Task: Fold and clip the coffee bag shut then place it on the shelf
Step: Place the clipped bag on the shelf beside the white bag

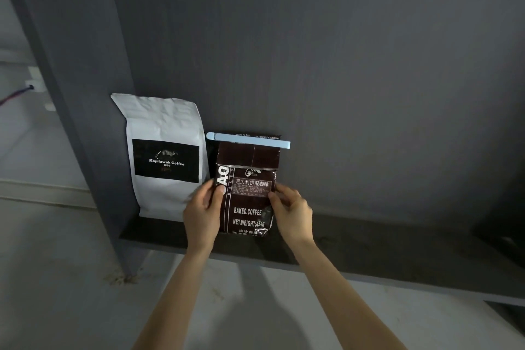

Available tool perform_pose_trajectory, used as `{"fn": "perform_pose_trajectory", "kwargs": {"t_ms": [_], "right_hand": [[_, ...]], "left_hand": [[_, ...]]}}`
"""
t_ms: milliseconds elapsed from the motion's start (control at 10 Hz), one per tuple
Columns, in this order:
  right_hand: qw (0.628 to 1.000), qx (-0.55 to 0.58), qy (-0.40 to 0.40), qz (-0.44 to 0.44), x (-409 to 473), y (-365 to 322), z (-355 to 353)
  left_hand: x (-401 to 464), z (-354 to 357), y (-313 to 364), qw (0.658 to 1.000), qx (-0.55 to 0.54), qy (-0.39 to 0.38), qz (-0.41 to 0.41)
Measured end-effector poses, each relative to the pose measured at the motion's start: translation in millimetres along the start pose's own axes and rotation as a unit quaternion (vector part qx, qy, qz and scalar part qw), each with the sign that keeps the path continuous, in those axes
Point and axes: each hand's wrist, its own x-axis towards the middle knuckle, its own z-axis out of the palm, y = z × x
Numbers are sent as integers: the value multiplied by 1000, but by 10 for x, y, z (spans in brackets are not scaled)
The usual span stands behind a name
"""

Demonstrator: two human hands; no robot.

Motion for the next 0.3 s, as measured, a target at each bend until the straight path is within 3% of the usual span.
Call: {"fn": "perform_pose_trajectory", "kwargs": {"t_ms": [200,300], "right_hand": [[992,-88,-92,3,-110,-77,-227],[990,-112,-84,14,-137,-136,-353]], "left_hand": [[-36,26,145,995,89,-49,15],[-70,36,227,994,98,-50,21]]}}
